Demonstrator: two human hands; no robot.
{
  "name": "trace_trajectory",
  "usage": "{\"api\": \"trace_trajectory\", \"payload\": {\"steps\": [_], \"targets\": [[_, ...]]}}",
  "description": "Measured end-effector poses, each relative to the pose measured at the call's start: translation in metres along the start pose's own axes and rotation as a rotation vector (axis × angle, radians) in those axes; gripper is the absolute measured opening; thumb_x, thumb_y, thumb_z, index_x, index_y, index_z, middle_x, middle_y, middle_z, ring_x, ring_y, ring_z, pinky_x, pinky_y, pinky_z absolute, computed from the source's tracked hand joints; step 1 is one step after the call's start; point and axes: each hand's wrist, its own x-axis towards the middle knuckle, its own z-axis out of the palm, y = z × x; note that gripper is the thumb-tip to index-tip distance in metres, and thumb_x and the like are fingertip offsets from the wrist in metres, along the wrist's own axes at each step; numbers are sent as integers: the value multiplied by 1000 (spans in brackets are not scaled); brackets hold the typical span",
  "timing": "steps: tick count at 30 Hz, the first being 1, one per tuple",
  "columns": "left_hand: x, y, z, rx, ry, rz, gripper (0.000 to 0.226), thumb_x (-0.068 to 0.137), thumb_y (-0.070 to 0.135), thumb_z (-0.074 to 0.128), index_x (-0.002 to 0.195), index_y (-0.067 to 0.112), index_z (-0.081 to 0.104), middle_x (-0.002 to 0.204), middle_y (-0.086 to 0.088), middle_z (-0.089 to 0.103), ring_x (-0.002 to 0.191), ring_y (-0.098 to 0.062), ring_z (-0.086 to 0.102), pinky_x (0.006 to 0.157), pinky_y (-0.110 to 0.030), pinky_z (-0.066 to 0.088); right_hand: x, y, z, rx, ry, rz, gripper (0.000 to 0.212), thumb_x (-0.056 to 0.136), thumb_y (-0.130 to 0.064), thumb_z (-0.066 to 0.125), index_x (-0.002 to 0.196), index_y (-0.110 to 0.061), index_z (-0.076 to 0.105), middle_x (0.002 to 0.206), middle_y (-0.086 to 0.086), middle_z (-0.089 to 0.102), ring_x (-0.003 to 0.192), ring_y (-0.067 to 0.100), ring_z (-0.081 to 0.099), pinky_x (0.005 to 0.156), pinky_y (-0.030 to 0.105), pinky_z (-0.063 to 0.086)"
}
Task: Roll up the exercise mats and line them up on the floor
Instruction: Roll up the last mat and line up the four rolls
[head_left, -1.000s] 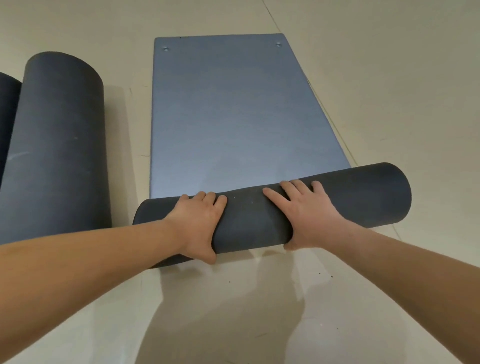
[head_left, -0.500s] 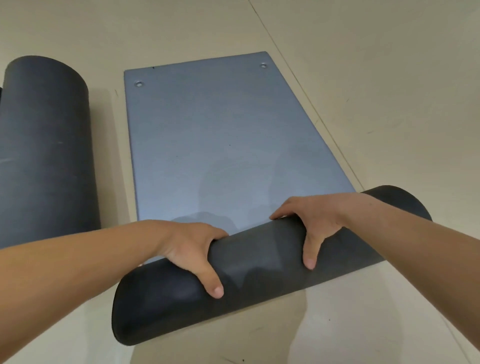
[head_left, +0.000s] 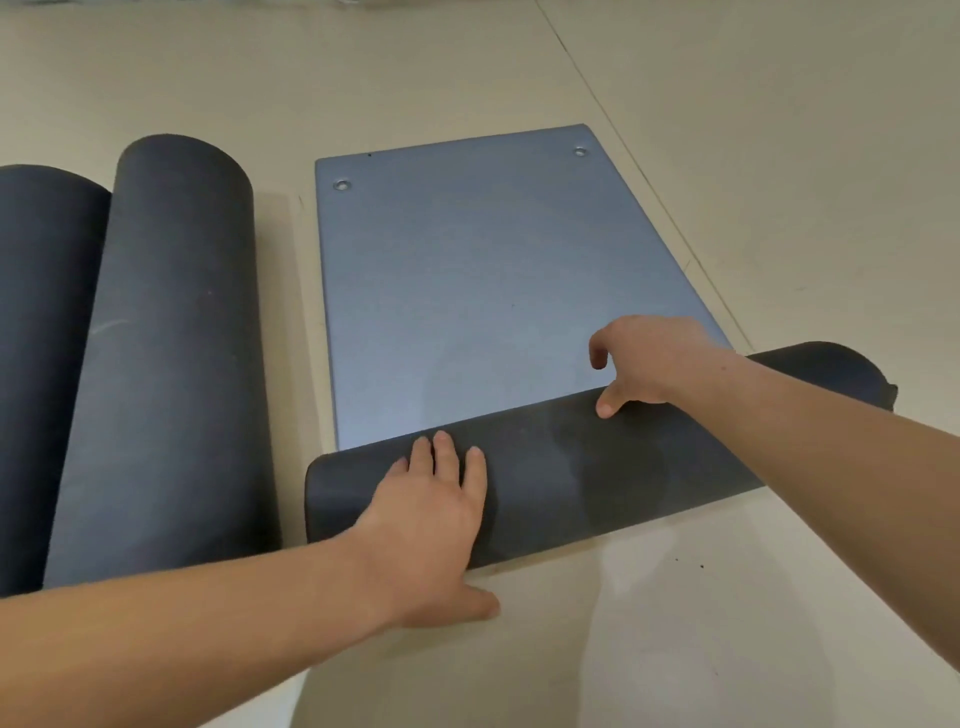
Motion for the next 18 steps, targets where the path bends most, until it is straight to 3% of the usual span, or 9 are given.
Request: {"api": "trace_trajectory", "payload": {"steps": [2,5,6,8,10,12,14,18], "targets": [[8,-3,12,-7,-18,-32,147,73,80,72,163,6,-19,171,-29,-7,158,-48,3,129,-55,17,-5,-11,-3,-39,73,-21,52,90,-42,76,137,-32,56,127,-2,59,107,25,63,75,34,47],[34,-25,19,-33,67,-38,152,65,75,80,164,10,-15,169,-23,11,155,-43,17,128,-51,24,-22,-24,4,-16,109,-146,45,99,-41,60,143,-38,49,132,-3,56,113,24,60,84,37,53],[42,-34,18,-57,103,-28,149,62,74,81,164,13,-9,165,-18,21,151,-38,26,125,-47,29,-28,-26,9,-14,67,-201,53,96,-49,60,146,-40,45,137,-3,54,118,24,57,90,41,54],[54,-49,15,-111,127,-6,145,55,75,79,163,18,2,154,-8,35,139,-30,40,118,-43,39,-38,-31,21,-82,-6,-245,90,82,-71,66,157,-41,27,154,0,41,140,28,43,105,49,48],[62,-61,10,-143,129,12,141,48,79,76,160,22,12,144,-2,46,127,-25,50,109,-42,47,-40,-36,39,-184,-11,-218,129,66,-82,72,164,-34,4,168,7,17,156,34,17,121,58,29],[69,-70,5,-176,117,29,132,44,81,74,153,26,24,130,4,55,112,-21,57,99,-41,53,-33,-37,58,-256,37,-199,148,59,-83,78,162,-27,-12,171,14,3,157,39,3,124,62,16],[73,-79,-5,-224,84,42,119,43,80,76,143,31,34,115,9,59,99,-18,60,90,-40,57,-23,-36,65,-293,121,-209,150,56,-81,80,161,-24,-11,167,18,10,155,42,10,122,64,18],[76,-88,-24,-327,18,48,99,47,71,84,131,38,44,105,16,62,92,-14,64,87,-38,58,-9,-29,53,-269,218,-294,132,49,-78,77,155,-29,16,143,6,45,130,31,45,107,54,37]]}}
